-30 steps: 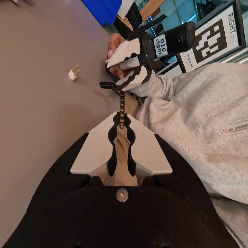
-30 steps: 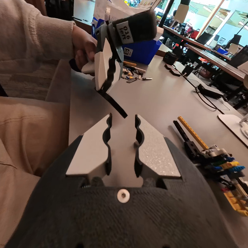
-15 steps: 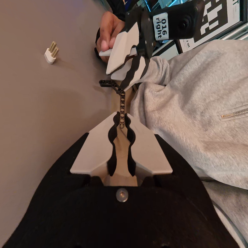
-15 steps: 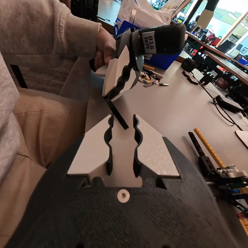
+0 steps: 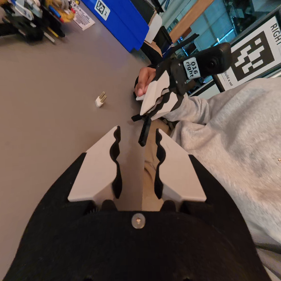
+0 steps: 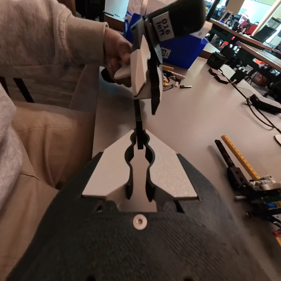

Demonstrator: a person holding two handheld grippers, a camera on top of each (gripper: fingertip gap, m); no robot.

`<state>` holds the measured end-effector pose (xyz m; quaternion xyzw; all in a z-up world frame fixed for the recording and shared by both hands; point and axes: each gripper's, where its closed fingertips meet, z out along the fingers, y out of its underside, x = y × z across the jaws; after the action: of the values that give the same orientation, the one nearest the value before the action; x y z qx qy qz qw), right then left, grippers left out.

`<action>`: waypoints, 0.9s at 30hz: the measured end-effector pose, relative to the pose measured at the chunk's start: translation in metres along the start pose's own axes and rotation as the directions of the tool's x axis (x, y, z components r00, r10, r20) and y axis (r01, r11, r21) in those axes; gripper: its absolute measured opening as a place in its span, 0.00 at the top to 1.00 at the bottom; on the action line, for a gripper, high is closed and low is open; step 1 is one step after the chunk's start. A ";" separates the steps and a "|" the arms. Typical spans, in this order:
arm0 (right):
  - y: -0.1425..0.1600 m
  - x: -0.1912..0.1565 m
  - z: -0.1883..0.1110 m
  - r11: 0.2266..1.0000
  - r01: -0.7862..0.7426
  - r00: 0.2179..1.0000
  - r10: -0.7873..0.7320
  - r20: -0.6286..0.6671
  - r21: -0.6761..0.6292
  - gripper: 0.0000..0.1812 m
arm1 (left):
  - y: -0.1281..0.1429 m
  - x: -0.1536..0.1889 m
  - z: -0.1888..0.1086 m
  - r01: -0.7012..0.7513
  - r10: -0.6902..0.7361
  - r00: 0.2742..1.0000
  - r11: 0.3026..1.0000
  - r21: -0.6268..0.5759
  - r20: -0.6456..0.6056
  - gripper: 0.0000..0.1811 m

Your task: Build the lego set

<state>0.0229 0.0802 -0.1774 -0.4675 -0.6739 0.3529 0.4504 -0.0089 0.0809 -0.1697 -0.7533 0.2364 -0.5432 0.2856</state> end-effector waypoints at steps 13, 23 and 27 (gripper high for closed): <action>0.003 0.008 -0.003 0.955 -0.295 0.950 0.295 0.105 -0.015 0.96 | 0.001 0.011 0.035 -0.116 0.117 0.993 0.992 -0.051 0.001 0.85; 0.004 0.008 -0.003 0.950 -0.310 0.944 0.311 0.108 -0.022 0.96 | 0.003 0.005 0.036 -0.088 0.090 0.996 0.994 -0.069 0.017 0.95; 0.002 0.014 -0.005 0.947 -0.321 0.944 0.320 0.080 0.001 0.96 | -0.001 0.002 0.034 -0.074 0.075 0.997 0.996 -0.047 0.029 0.96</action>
<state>0.0258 0.0945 -0.1742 -0.5534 -0.6035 0.4442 0.3636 0.0239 0.0863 -0.1757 -0.7587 0.2724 -0.5148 0.2919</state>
